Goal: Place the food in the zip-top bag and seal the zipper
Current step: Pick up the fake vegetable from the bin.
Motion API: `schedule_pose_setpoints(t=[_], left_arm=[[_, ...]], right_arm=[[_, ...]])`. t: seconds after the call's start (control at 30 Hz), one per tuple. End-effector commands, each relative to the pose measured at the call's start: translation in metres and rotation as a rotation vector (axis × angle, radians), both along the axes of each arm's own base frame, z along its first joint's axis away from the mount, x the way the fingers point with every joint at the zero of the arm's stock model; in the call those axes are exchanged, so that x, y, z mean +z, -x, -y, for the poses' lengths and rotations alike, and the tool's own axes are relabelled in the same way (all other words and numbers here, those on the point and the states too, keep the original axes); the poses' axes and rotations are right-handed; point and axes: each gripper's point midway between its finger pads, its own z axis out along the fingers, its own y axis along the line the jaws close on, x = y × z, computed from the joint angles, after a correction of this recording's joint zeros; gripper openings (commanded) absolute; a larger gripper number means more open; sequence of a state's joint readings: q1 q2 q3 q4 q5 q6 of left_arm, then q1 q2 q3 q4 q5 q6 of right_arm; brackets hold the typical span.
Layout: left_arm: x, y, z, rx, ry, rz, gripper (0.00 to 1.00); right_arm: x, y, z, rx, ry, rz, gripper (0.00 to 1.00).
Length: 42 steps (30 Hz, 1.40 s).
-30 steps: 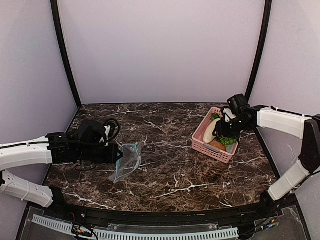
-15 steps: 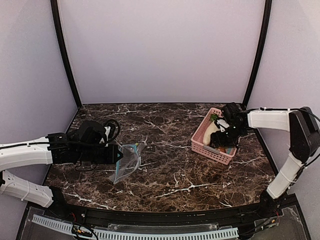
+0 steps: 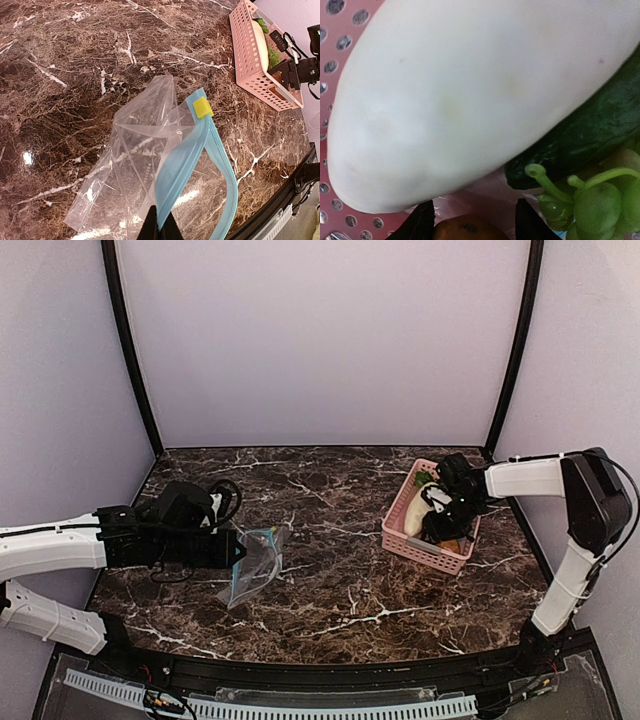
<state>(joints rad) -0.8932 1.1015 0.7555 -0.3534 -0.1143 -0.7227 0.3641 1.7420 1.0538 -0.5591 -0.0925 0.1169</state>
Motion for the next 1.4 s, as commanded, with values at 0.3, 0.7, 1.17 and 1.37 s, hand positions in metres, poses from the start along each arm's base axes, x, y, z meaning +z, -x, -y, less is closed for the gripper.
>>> schedule_pose_setpoints(t=[0.3,0.7,1.17,1.37], left_arm=[[-0.001,0.006,-0.002,-0.006,-0.005,-0.021,0.01],[0.026,0.016,0.042,-0.07,0.204,-0.087,0.01],[0.052,0.026,0.127,-0.158,0.396,-0.129,0.01],[0.034,0.032,0.14,-0.16,0.412,-0.164,0.01]], right_arm=[[0.093,-0.007,-0.009,-0.056,-0.128,0.19,0.4],[0.228,0.041,-0.049,-0.005,-0.472,0.398,0.36],[0.289,0.128,-0.137,0.101,-0.861,0.479,0.35],[0.296,0.141,-0.182,0.091,-0.941,0.579,0.35]])
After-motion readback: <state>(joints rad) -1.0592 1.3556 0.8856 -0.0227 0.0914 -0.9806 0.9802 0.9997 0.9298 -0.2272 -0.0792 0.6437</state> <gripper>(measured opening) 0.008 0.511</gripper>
